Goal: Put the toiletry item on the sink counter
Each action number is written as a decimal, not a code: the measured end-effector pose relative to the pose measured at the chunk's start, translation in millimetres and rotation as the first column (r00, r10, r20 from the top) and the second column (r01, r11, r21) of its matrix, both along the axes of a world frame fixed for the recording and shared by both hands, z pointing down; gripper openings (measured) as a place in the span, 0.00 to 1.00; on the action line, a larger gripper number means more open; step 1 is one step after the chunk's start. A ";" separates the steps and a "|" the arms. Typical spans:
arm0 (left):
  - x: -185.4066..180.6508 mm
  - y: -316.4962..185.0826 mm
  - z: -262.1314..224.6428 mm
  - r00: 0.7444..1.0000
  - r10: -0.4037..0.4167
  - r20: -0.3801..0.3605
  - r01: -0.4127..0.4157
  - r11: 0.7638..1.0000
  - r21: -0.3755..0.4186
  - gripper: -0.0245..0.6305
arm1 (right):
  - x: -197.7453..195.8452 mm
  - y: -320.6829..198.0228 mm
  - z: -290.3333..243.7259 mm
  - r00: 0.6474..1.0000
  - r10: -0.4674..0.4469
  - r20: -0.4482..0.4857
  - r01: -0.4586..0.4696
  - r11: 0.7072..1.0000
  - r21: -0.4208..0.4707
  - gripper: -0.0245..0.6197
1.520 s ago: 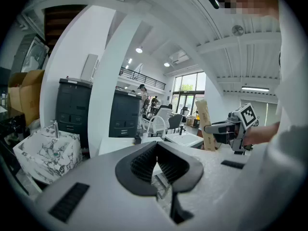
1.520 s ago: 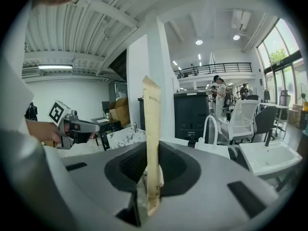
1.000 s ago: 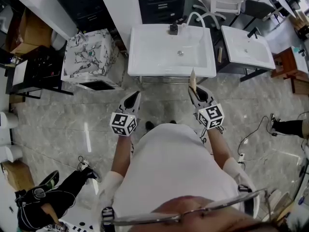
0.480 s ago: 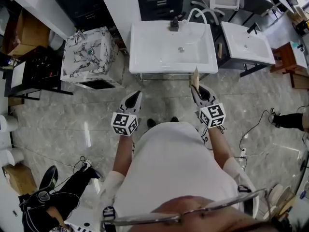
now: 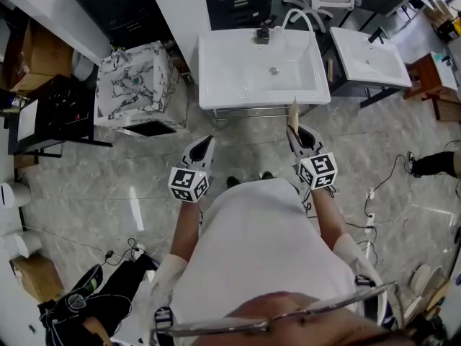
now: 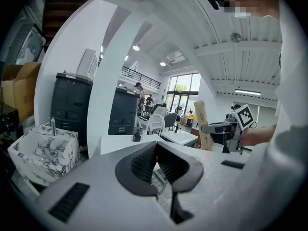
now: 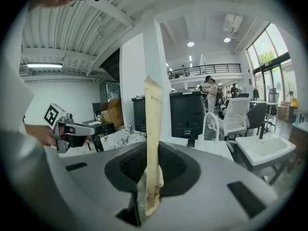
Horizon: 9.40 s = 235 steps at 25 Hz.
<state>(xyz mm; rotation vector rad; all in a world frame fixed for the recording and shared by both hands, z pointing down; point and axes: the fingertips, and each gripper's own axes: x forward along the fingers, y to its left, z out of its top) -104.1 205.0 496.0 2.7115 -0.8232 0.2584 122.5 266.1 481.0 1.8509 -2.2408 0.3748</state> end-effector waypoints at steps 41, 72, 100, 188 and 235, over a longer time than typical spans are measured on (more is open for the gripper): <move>25.9 -127.7 26.2 0.999 -0.006 0.046 0.009 0.998 -0.059 0.04 | 23.4 -138.5 27.0 1.000 -0.029 0.001 0.029 0.997 -0.073 0.13; 148.3 -272.0 26.2 0.986 -0.117 0.118 0.127 0.989 -0.080 0.04 | 125.8 -317.7 65.4 0.979 -0.192 0.071 0.201 0.966 -0.160 0.13; 129.8 -330.5 39.7 0.994 0.061 0.089 -0.052 0.993 -0.103 0.04 | 97.0 -347.4 72.6 0.994 -0.096 -0.046 0.083 0.970 -0.228 0.14; 87.9 -385.2 120.1 0.996 -0.032 0.088 0.059 0.946 -0.318 0.04 | 66.4 -571.2 366.6 0.475 -0.759 -0.445 0.261 0.604 -0.753 0.39; 122.1 -346.9 66.2 0.997 0.004 0.071 0.011 0.977 -0.212 0.04 | 81.9 -507.5 194.4 0.832 -0.408 -0.377 0.194 0.849 -0.491 0.13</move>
